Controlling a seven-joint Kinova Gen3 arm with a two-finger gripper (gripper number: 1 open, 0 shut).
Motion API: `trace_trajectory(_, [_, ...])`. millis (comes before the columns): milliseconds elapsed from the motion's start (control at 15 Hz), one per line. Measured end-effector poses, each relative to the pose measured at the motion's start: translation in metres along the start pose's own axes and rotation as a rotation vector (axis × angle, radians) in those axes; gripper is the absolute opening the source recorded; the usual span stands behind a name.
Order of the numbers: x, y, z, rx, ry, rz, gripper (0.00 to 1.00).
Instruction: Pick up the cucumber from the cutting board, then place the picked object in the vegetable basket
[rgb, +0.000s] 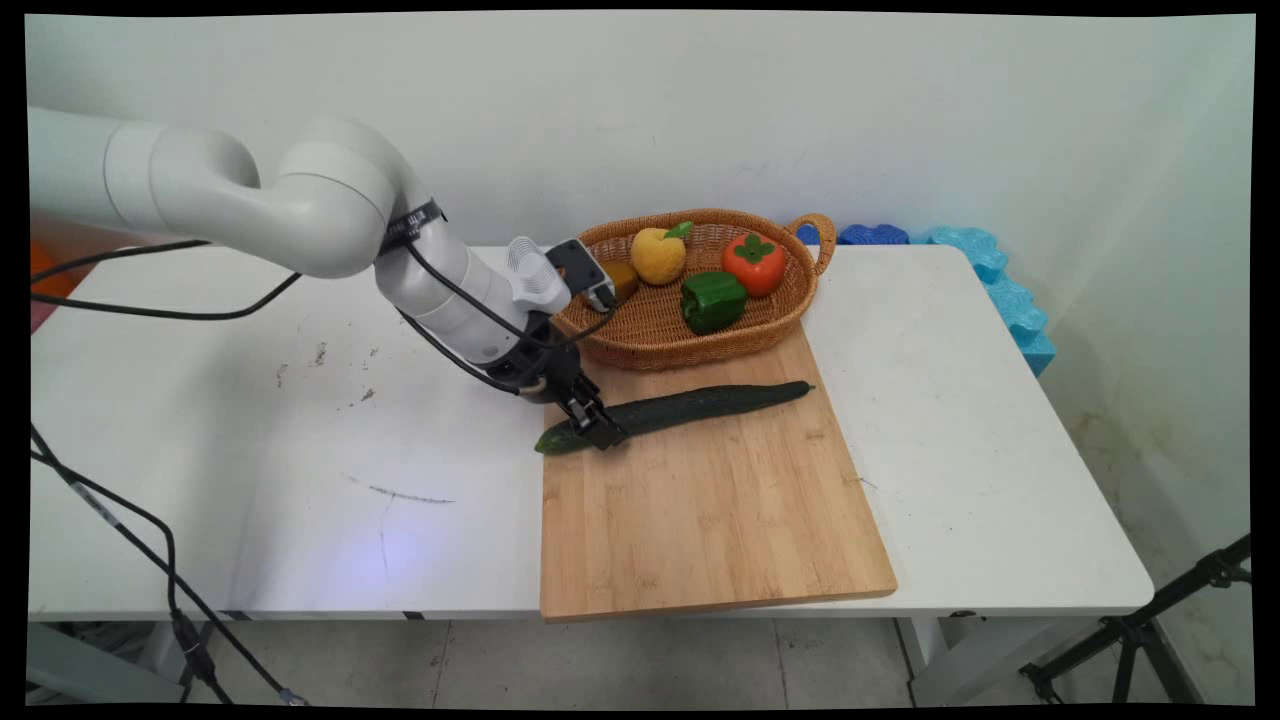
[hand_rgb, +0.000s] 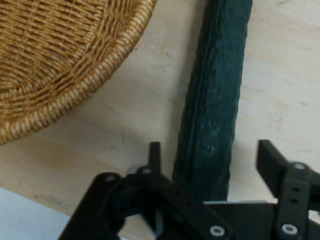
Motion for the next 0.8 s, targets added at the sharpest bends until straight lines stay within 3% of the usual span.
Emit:
trace_trajectory(467, [0.006, 0.006, -0.013, -0.018, 0.027, 0.026, 0.00])
trace_trajectory(800, [0.027, 0.018, -0.075, -0.065, 0.084, 0.057, 0.00])
